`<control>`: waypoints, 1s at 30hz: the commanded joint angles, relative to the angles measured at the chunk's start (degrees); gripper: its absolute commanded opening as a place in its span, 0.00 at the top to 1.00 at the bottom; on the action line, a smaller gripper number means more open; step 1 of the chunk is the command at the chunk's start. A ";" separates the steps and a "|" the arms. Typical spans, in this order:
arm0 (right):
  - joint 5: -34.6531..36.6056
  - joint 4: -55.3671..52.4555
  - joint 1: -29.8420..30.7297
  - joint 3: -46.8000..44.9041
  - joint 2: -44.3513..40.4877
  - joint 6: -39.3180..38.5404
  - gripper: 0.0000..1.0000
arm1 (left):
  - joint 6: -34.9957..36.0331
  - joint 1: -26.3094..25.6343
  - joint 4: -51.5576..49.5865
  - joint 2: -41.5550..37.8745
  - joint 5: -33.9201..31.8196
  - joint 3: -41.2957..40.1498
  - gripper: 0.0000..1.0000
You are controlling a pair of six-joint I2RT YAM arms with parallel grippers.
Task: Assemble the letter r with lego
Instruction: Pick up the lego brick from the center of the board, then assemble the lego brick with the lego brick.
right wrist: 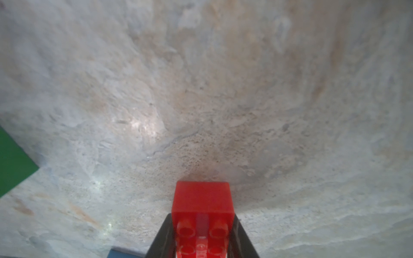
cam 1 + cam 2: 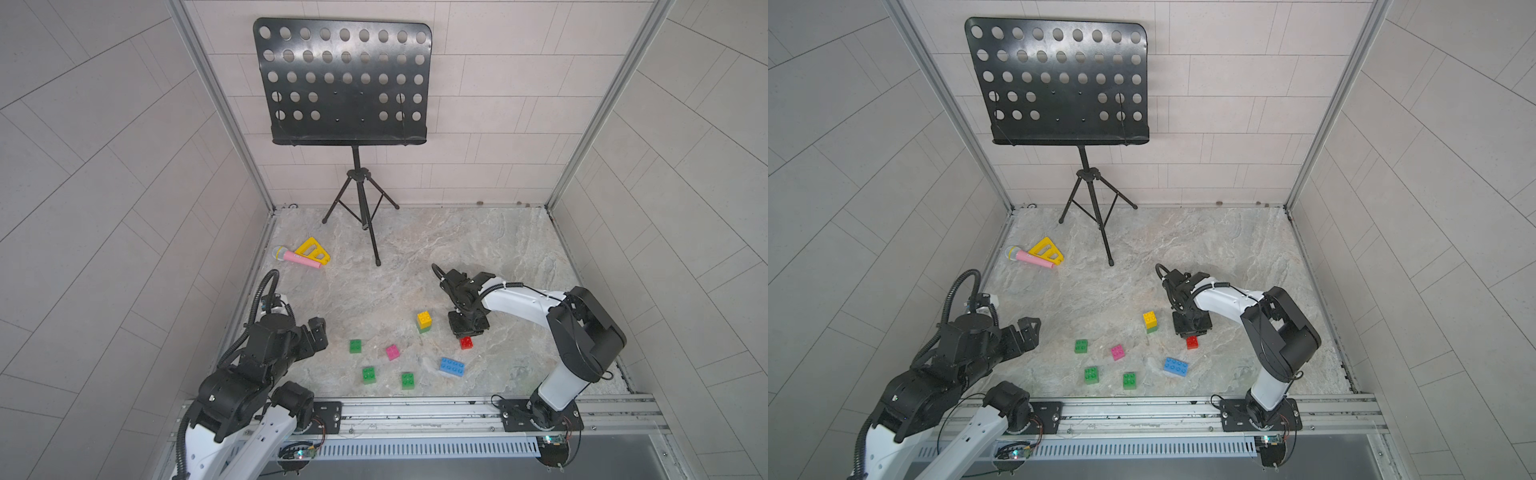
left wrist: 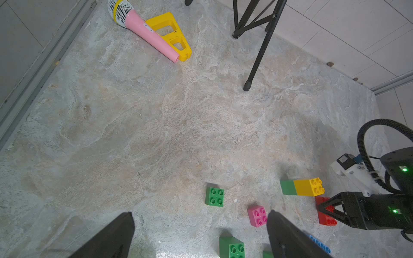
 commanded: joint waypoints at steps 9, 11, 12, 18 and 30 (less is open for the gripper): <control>3.33 -9.80 0.30 5.77 -16.22 4.62 1.00 | 1.39 -0.06 0.94 1.79 0.77 0.14 0.00; 3.74 -11.42 0.99 9.34 -18.33 5.49 1.00 | 1.64 -0.02 1.17 2.15 1.09 0.14 0.00; 3.73 -12.13 1.53 11.32 -18.75 6.02 1.00 | 1.78 -0.02 1.30 2.35 1.30 0.16 0.00; 4.62 -13.18 8.35 21.29 -15.50 9.13 1.00 | 2.08 -0.03 1.39 3.06 1.76 0.14 0.00; 5.31 -1.92 23.04 30.13 3.03 14.95 1.00 | 1.92 -0.03 0.50 0.23 0.70 0.56 0.00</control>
